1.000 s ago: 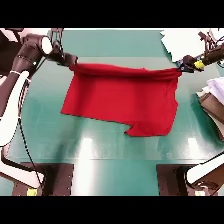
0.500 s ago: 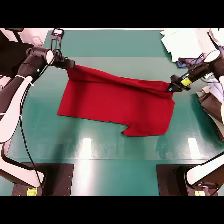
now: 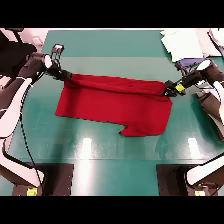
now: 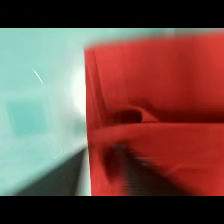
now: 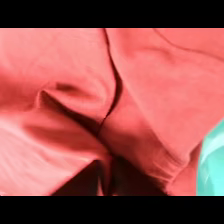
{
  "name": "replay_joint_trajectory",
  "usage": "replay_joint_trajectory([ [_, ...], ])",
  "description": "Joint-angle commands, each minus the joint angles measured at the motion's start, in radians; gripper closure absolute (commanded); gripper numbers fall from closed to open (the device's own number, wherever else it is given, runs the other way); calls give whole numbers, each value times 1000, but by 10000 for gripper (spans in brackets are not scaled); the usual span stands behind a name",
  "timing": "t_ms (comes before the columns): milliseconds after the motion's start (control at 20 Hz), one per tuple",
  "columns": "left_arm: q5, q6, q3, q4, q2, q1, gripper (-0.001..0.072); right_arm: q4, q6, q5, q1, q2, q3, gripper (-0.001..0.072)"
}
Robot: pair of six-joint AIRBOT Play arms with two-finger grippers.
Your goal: Fold the shirts.
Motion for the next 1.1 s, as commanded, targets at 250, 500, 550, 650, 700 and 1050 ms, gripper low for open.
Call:
replay_joint_trajectory([
  [250,-359,29,-2,-56,8,68,-13,166,-40,13,-166,207,-64,147],
  [500,-529,46,-10,-367,30,273,-13,193,-119,-2,-337,464,-469,147],
  [550,-571,46,-10,-420,30,308,27,227,-144,-10,-375,500,-547,148],
  [650,-626,45,-13,-452,31,356,71,277,-179,-18,-435,551,-651,148],
  [700,-620,44,-44,-452,48,373,70,287,-195,-20,-457,578,-692,148],
  [1050,-374,192,-503,-618,243,448,69,294,-230,-26,-542,704,-794,162],
])
